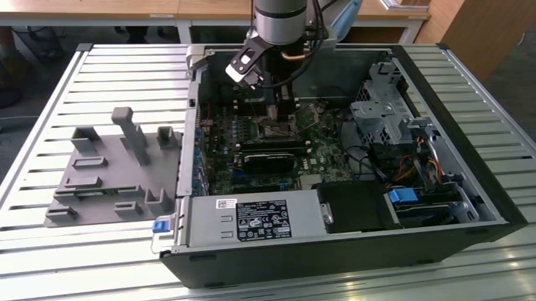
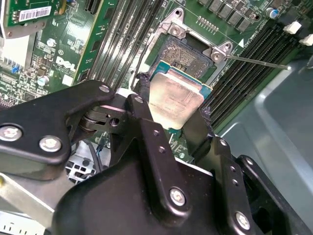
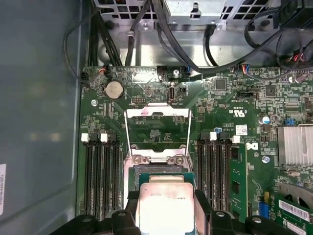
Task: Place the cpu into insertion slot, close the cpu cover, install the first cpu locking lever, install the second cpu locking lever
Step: 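Place the cpu into insertion slot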
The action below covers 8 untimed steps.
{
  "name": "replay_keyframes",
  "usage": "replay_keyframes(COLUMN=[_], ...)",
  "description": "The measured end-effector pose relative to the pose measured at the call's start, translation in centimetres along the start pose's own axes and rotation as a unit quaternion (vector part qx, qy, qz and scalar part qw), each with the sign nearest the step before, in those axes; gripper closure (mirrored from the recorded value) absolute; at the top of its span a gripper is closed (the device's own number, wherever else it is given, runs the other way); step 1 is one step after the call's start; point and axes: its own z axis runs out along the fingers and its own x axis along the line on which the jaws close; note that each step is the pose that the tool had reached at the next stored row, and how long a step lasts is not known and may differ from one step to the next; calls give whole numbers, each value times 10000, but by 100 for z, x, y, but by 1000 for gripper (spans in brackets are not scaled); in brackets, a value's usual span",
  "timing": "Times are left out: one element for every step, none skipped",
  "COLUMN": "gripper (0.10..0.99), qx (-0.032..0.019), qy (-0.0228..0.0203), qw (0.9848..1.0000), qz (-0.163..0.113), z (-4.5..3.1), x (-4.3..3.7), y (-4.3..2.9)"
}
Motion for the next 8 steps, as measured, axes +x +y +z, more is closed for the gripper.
replay_keyframes(gripper=[561,561,561,561,561,561,561,561], qx=[0,0,0,0,0,0,0,0], qy=[0,0,-1,-1,0,-1,-1,-1], qw=[10000,10000,10000,10000,10000,10000,10000,10000], qz=[2,4,5,7,8,9,9,10], z=[9,16,22,29,38,48,60,73], x=[0,0,0,0,0,-1,-1,-1], y=[-1,-2,-2,-3,-4,-5,-6,-7])
